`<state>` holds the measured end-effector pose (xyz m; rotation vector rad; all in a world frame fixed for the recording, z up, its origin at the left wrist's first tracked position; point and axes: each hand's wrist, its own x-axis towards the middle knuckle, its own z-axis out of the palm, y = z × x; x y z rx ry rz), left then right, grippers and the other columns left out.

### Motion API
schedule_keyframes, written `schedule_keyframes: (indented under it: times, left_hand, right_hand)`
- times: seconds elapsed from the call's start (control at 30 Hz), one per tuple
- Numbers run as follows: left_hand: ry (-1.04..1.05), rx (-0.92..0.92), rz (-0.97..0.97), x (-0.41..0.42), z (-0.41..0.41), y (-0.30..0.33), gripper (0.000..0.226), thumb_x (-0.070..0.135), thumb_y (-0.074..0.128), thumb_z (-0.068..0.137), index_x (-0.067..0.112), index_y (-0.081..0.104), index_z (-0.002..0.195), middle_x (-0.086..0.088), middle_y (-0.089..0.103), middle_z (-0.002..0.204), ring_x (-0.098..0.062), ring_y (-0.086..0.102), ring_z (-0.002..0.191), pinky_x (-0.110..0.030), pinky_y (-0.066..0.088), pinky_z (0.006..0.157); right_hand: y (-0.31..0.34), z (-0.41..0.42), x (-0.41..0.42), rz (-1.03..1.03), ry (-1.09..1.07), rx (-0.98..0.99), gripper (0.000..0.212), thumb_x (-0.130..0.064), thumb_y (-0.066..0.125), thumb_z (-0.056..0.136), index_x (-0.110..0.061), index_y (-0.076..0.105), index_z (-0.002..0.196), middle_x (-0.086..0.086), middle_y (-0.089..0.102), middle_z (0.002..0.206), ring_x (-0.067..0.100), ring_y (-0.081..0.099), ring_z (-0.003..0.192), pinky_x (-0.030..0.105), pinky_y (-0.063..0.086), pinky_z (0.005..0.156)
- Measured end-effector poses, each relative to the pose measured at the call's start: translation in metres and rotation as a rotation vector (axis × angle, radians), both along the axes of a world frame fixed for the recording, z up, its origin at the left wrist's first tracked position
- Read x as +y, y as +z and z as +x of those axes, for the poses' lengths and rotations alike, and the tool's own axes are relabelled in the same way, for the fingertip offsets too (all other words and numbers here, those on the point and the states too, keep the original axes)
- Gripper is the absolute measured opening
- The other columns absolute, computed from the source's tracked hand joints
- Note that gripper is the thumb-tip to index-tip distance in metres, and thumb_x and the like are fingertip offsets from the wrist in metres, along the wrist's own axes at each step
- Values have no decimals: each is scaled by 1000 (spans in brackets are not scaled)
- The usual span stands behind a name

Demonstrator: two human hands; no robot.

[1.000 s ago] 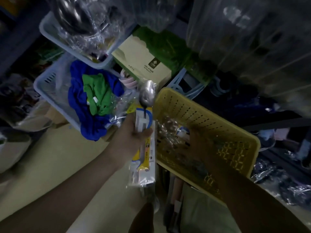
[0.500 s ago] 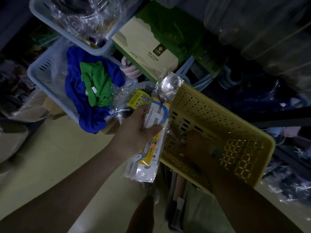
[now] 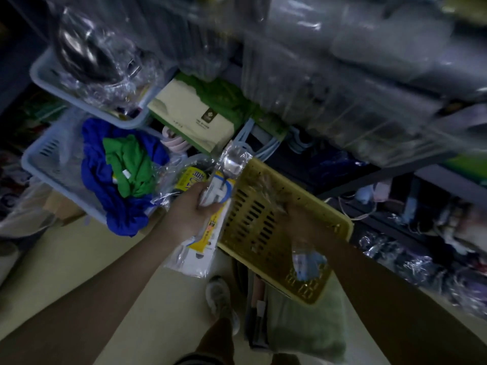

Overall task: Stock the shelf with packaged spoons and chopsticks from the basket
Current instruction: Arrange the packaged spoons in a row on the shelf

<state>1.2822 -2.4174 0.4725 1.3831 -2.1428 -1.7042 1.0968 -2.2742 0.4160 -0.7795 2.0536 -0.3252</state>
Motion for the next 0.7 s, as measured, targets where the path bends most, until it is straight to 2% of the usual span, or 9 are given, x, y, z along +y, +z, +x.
schedule_keyframes:
  times: [0.13, 0.2, 0.23, 0.3, 0.33, 0.4, 0.47, 0.57, 0.7]
  left_hand:
    - [-6, 97, 21, 22, 1, 38, 13, 5, 59, 85, 14, 54, 93, 17, 58, 73, 9, 54, 58, -4, 36, 51]
    - [-47, 151, -15, 35, -3, 63, 22, 5, 59, 85, 26, 54, 80, 18, 61, 59, 5, 55, 51, -6, 36, 48]
    - [-80, 179, -24, 43, -6, 76, 23, 6, 60, 85, 27, 56, 77, 9, 64, 58, -6, 58, 51, -8, 37, 47]
    - [-142, 223, 1, 61, -15, 105, 14, 9, 62, 84, 23, 60, 84, -27, 63, 68, -42, 59, 60, -17, 42, 50]
    - [-166, 262, 20, 71, -21, 117, 12, 9, 62, 84, 18, 60, 91, -32, 63, 74, -47, 59, 64, -20, 44, 55]
    - [-184, 326, 34, 95, -37, 140, 23, 3, 62, 82, 21, 62, 97, -13, 72, 83, -30, 66, 77, -22, 49, 67]
    - [-195, 386, 41, 127, -58, 164, 31, 0, 61, 81, 28, 62, 96, 6, 74, 78, -10, 66, 72, -17, 50, 64]
    - [-291, 467, 26, 187, -95, 198, 27, 6, 57, 85, 32, 64, 84, -21, 56, 47, -21, 51, 37, -18, 42, 46]
    - [-203, 587, 69, 272, -157, 236, 18, 18, 62, 78, 34, 66, 85, 0, 53, 38, -17, 41, 26, -20, 41, 42]
  right_hand:
    - [67, -9, 25, -187, -58, -160, 37, -28, 59, 89, -12, 50, 121, 7, 60, 105, 24, 59, 99, 34, 46, 82]
    - [100, -18, 44, -245, -50, -141, 28, -27, 63, 87, -11, 60, 110, 13, 66, 102, 28, 64, 97, 41, 50, 82]
    - [117, -23, 55, -289, -78, -153, 25, -27, 64, 86, -12, 64, 105, 18, 68, 101, 29, 65, 95, 45, 50, 83]
    - [149, -35, 81, -366, -137, -164, 17, -22, 66, 84, -12, 68, 97, 22, 67, 94, 25, 64, 85, 44, 49, 77]
    - [161, -44, 96, -395, -163, -181, 13, -20, 66, 84, -12, 70, 93, 23, 66, 86, 23, 61, 79, 40, 46, 73]
    - [187, -59, 126, -454, -231, -240, 10, -17, 65, 85, -22, 72, 79, 7, 62, 69, 16, 56, 68, 35, 40, 68]
    - [208, -74, 158, -549, -310, -319, 37, -7, 60, 88, -28, 66, 58, -7, 52, 54, 10, 48, 54, 28, 37, 62]
    - [243, -95, 210, -710, -369, -366, 37, -11, 56, 80, -25, 54, 46, -10, 37, 43, 8, 32, 41, 22, 25, 46]
    - [290, -140, 289, -877, -402, -380, 23, -13, 62, 81, -16, 48, 63, -10, 38, 47, 5, 31, 42, 16, 26, 42]
